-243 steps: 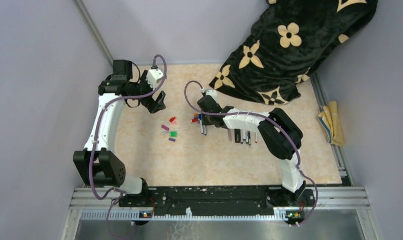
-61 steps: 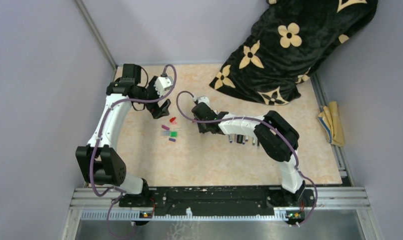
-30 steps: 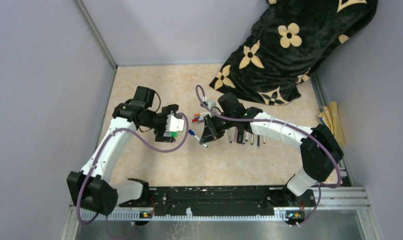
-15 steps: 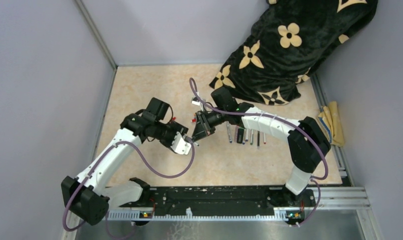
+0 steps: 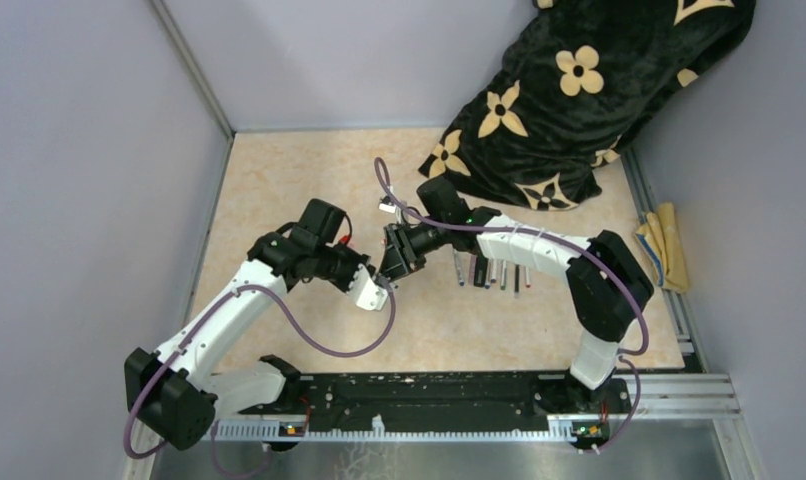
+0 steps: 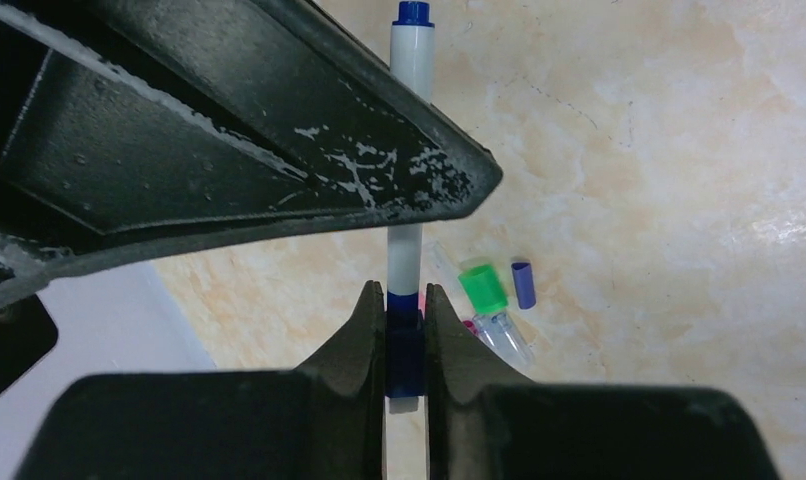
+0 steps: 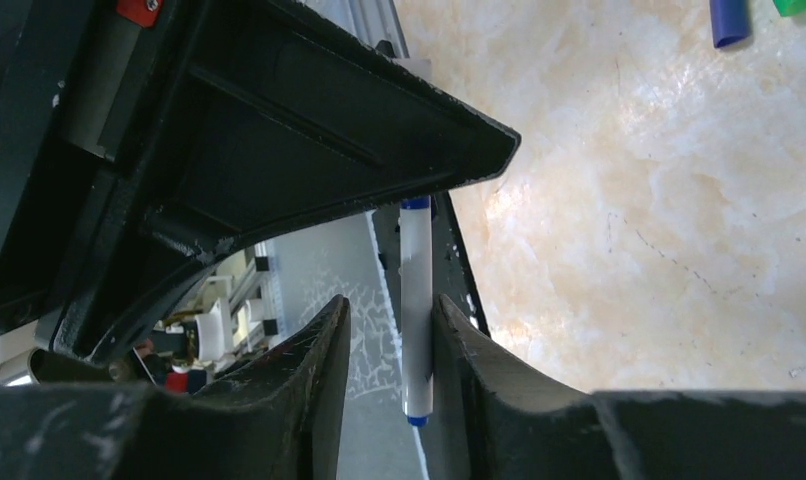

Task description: Open the pen caps

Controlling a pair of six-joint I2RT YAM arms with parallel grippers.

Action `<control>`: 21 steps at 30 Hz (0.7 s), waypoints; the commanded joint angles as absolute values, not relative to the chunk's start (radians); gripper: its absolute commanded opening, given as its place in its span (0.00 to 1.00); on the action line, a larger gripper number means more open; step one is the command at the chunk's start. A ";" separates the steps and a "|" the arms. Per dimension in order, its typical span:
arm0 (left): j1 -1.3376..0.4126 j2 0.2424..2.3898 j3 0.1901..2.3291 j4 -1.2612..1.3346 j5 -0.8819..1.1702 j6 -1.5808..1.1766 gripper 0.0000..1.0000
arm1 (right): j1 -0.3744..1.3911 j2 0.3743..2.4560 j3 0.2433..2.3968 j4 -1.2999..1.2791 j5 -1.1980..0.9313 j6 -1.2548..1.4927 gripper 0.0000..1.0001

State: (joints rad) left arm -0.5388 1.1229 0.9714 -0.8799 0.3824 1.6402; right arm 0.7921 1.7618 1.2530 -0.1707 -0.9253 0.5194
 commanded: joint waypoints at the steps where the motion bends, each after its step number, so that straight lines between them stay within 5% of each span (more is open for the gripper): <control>1: -0.545 1.123 0.988 -0.860 0.381 1.616 0.00 | 0.825 1.794 1.280 -0.044 -0.922 0.584 0.35; 10: -0.546 1.118 0.991 -0.862 0.399 1.602 0.00 | 0.830 1.801 1.235 0.088 -0.869 0.671 0.16; 13: -0.546 1.121 0.986 -0.863 0.385 1.601 0.00 | 0.830 1.797 1.213 0.123 -0.840 0.695 0.00; 21: -0.523 1.174 0.931 -0.786 0.175 1.573 0.00 | 0.811 1.694 1.106 0.008 -0.777 0.613 0.00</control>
State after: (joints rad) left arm -0.5442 1.1294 0.9455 -0.8307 0.3130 1.5990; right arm 0.8131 1.7924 1.1706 0.0734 -0.8303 0.6548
